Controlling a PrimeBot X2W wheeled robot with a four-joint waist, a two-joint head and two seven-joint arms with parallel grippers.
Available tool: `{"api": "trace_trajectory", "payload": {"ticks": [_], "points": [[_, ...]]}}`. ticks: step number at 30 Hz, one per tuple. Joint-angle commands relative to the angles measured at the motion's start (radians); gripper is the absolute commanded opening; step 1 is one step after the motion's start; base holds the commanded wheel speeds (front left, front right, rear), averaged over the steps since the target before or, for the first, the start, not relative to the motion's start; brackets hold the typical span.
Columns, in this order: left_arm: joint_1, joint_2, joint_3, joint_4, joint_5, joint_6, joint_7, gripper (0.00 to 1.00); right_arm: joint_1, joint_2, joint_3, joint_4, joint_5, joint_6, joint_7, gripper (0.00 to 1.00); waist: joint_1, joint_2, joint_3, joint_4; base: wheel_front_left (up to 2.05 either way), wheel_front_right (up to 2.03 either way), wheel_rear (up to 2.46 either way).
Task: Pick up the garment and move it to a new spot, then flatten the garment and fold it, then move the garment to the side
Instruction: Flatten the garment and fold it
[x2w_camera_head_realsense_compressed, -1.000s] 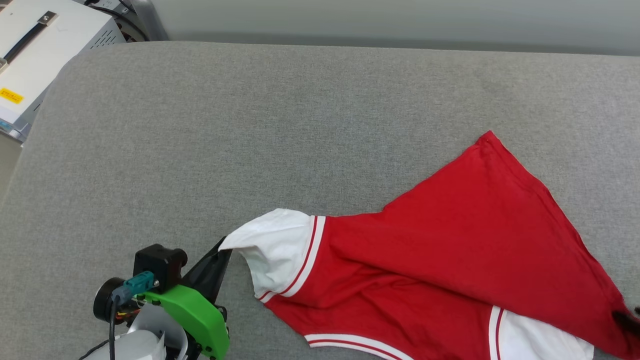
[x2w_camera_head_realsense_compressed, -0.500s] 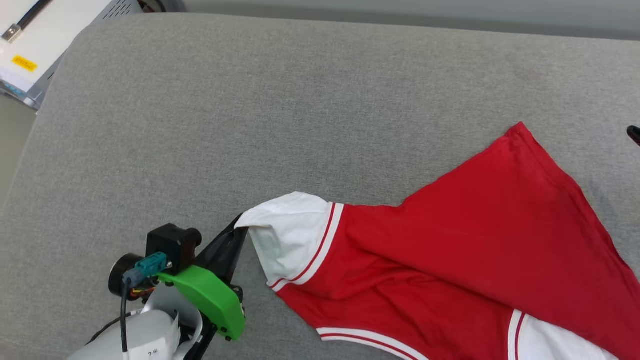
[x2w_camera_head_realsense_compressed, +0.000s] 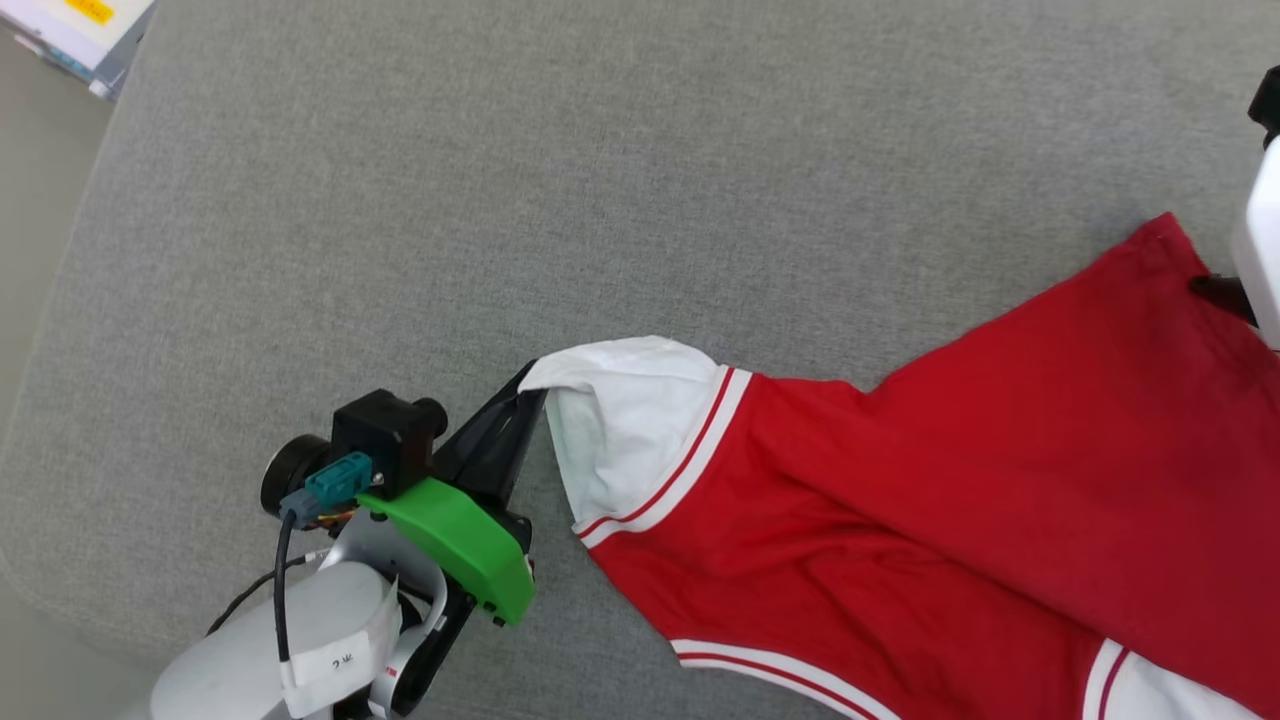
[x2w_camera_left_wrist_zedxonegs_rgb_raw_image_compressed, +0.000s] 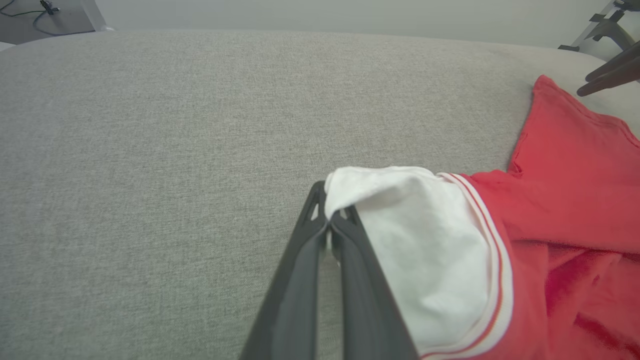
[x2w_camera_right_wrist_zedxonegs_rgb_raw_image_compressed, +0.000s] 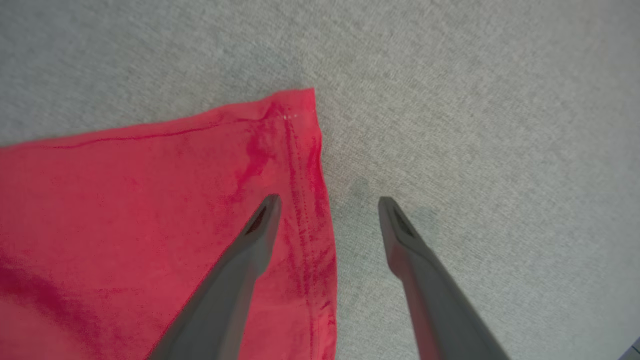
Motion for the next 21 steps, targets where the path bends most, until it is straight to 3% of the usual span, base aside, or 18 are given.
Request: {"api": "trace_trajectory", "payload": {"ticks": [1, 6, 11, 12, 13, 14, 21], "points": [[-0.021, -0.008, 0.007, 0.007, 0.013, -0.005, -0.005, 0.0, -0.019, 0.013, 0.022, 0.027, -0.013, -0.001, -0.001, 1.0, 0.0, 0.0066, 0.048, 0.031, 0.0, 0.0, 0.0], [-0.037, -0.027, 0.011, 0.025, 0.022, -0.017, -0.01, 0.0, -0.025, 0.061, 0.077, 0.133, -0.014, -0.001, -0.064, 1.0, 0.0, 0.0066, 0.079, 0.041, 0.0, 0.0, 0.0], [-0.042, -0.04, 0.013, 0.046, 0.023, -0.028, -0.013, 0.0, 0.002, 0.065, 0.164, 0.179, 0.019, -0.001, -0.089, 1.0, 0.0, 0.0066, 0.079, 0.039, 0.0, 0.0, 0.0], [-0.041, -0.041, 0.013, 0.052, 0.022, -0.03, -0.013, 0.0, 0.0, 0.063, 0.178, 0.184, 0.027, -0.001, -0.097, 0.92, 0.0, 0.0066, 0.074, 0.034, 0.0, 0.0, 0.0], [-0.039, -0.041, 0.014, 0.057, 0.021, -0.032, -0.014, 0.0, -0.006, 0.06, 0.189, 0.187, 0.032, -0.001, -0.109, 0.26, 0.0, 0.0066, 0.069, 0.03, 0.0, 0.0, 0.0], [-0.038, -0.04, 0.014, 0.062, 0.02, -0.034, -0.014, 0.0, -0.015, 0.057, 0.198, 0.191, 0.038, -0.001, -0.128, 0.0, 0.0, 0.0066, 0.062, 0.025, 0.0, 0.0, 0.0], [-0.022, -0.02, 0.015, 0.088, 0.009, -0.047, -0.013, 0.0, -0.08, 0.059, 0.231, 0.192, 0.07, -0.001, -0.298, 0.0, 0.0, 0.0066, -0.033, -0.021, 0.0, 0.0, 0.0]]}}
